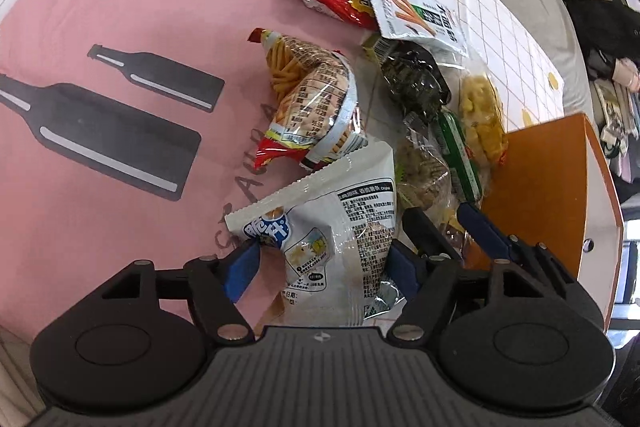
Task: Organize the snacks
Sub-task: 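Reach the left gripper to the white chip bag and grasp it, then lift the white chip bag with the left gripper and drop it into the orange box, then move the left gripper back to the pile and grasp the red-striped pretzel bag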
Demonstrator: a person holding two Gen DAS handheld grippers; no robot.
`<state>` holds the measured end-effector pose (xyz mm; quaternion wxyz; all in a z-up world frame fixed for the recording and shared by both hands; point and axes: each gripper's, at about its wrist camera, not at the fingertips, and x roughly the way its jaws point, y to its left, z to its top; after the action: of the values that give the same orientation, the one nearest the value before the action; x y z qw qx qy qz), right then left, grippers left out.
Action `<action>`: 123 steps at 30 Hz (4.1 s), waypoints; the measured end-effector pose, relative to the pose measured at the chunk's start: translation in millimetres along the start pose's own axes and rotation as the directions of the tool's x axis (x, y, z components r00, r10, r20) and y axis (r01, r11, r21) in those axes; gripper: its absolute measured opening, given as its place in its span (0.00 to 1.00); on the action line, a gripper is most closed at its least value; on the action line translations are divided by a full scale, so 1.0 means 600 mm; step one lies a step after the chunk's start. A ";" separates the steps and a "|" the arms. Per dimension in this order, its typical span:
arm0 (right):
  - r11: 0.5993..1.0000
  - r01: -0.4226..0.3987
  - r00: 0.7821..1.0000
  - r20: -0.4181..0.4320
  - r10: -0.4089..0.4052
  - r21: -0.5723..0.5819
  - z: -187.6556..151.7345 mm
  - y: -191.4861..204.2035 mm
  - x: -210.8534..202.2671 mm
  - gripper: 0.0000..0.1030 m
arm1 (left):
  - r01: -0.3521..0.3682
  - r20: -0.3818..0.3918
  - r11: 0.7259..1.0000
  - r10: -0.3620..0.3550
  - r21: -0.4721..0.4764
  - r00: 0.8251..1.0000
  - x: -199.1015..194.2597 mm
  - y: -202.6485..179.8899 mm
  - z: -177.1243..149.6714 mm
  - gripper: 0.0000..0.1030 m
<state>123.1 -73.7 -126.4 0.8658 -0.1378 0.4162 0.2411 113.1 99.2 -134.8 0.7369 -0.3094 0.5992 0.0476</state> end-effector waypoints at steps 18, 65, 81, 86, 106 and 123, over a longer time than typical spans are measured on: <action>1.000 0.011 1.000 0.006 -0.010 -0.021 0.000 0.020 0.034 0.41 | -0.014 0.021 1.000 0.015 -0.019 1.000 -0.005 0.024 0.010 0.61; 0.981 0.176 0.983 0.028 -0.179 0.085 -0.022 -0.248 -0.306 0.23 | 0.204 0.097 0.791 -0.315 0.577 0.944 -0.164 -0.353 -0.100 0.56; 0.993 0.111 0.971 -0.219 -0.100 0.038 -0.070 -0.335 -0.180 0.23 | -0.002 -0.015 0.642 0.021 0.767 1.000 0.036 -0.454 -0.107 0.56; 0.994 0.083 0.967 -0.247 -0.063 0.070 -0.075 -0.345 -0.158 0.23 | -0.046 -0.014 0.610 0.093 0.791 0.996 0.070 -0.461 -0.110 0.56; 0.988 0.068 0.951 -0.307 -0.023 0.137 -0.072 -0.354 -0.125 0.33 | -0.019 -0.062 0.594 0.115 0.804 0.991 0.081 -0.458 -0.106 0.77; 0.947 0.128 0.988 -0.121 -0.096 0.296 -0.060 -0.314 -0.231 0.67 | 0.074 0.017 0.699 -0.122 0.712 0.992 -0.068 -0.399 -0.086 0.81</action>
<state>125.3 -290.6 -32.3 0.8660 -0.0396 0.4846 0.1172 163.3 -107.6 -6.6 0.8191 -0.0319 0.5304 -0.2160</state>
